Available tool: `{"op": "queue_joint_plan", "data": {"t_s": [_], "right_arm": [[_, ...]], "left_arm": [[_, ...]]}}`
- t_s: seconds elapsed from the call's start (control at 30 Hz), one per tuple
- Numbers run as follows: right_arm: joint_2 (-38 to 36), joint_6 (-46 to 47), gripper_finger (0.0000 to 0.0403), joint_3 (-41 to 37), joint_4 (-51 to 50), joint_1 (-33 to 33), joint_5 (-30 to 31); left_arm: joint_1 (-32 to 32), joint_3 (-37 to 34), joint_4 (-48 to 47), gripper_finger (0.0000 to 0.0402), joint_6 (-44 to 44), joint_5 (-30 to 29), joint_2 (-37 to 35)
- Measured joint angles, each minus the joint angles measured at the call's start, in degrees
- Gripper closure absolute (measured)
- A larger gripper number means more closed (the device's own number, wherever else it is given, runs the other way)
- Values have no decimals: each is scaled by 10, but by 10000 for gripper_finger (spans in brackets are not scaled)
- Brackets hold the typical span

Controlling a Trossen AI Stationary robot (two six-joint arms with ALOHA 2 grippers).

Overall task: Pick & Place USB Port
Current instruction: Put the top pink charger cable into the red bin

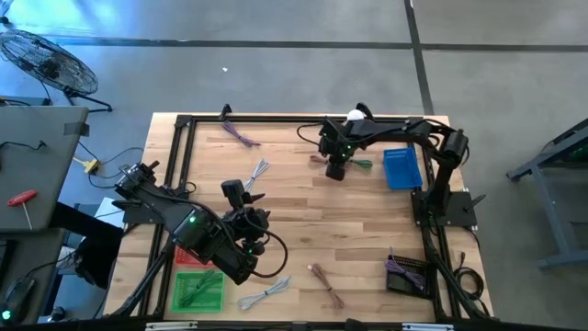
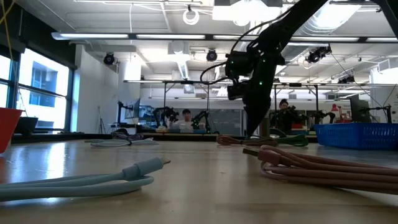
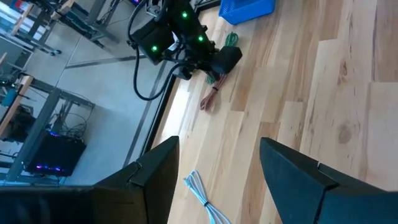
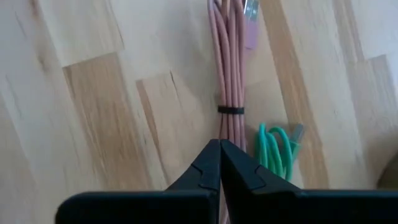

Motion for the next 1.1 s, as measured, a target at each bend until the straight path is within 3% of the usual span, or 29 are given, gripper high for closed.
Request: {"op": "queue_joint_plan", "data": {"t_s": [0.2, 0.5, 0.7, 0.93, 1.1], "right_arm": [[0, -4, 383, -20, 14, 0, 2], [-4, -5, 301, -76, 81, 0, 46], [-5, 5, 271, -92, 102, -8, 47], [-4, -3, 277, -96, 115, -18, 48], [-3, -4, 337, -96, 118, -30, 62]], "left_arm": [[0, 0, 0, 186, 0, 0, 0], [0, 0, 0, 186, 0, 0, 0], [0, 0, 0, 186, 0, -1, 0], [0, 0, 0, 186, -1, -1, 0], [0, 0, 0, 186, -1, 0, 0]]}}
